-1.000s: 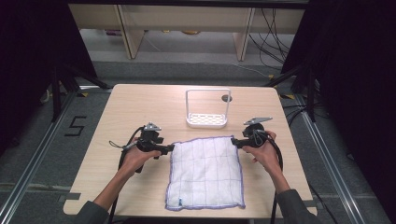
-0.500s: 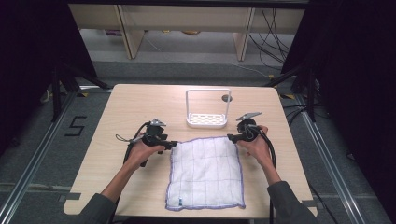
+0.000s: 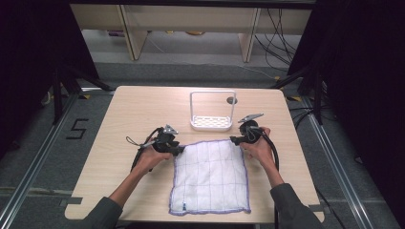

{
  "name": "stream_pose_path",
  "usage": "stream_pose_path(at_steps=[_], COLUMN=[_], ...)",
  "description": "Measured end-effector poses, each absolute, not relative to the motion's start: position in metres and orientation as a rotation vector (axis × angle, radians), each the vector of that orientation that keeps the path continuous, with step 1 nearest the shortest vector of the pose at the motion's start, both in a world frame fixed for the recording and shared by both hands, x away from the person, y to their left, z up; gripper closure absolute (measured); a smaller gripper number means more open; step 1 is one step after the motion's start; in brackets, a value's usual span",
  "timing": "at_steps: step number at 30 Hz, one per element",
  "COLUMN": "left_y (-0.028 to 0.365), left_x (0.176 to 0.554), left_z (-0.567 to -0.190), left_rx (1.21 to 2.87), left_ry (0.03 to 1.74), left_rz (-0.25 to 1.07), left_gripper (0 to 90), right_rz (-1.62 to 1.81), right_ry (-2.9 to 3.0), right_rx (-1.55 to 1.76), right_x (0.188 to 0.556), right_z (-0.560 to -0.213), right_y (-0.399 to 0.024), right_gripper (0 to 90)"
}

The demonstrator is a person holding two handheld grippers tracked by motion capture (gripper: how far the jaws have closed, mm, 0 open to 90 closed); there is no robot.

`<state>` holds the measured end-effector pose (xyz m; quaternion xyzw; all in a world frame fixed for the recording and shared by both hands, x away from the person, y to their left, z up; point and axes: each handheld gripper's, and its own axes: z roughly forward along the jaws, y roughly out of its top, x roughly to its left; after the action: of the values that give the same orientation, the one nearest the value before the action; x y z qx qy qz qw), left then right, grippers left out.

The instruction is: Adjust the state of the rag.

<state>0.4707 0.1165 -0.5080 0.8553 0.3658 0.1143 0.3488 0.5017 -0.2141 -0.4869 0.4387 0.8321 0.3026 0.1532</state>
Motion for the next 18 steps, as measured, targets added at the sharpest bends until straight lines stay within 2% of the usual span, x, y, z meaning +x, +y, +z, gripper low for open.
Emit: stream_pose_path(at_steps=[4, 10, 17, 18], left_y=[0.115, 0.113, 0.115, 0.115], left_x=[0.47, 0.469, 0.47, 0.47], left_z=[-0.508, -0.509, -0.51, -0.51], left_rx=[2.226, 2.218, 2.198, 2.198], left_ry=[0.919, 0.892, 0.907, 0.904], left_rz=[0.289, 0.32, 0.357, 0.365], left_gripper=[75.7, 82.9, 84.4, 84.5], right_rz=[0.826, 0.796, 0.86, 0.859], right_ry=[2.408, 2.419, 2.458, 2.46], right_rx=[1.22, 1.215, 1.207, 1.184], right_x=[0.504, 0.505, 0.505, 0.506], right_z=[-0.491, -0.496, -0.497, -0.497], right_y=[-0.215, -0.213, -0.211, -0.211], right_gripper=[45.8, 55.8, 85.7, 87.3])
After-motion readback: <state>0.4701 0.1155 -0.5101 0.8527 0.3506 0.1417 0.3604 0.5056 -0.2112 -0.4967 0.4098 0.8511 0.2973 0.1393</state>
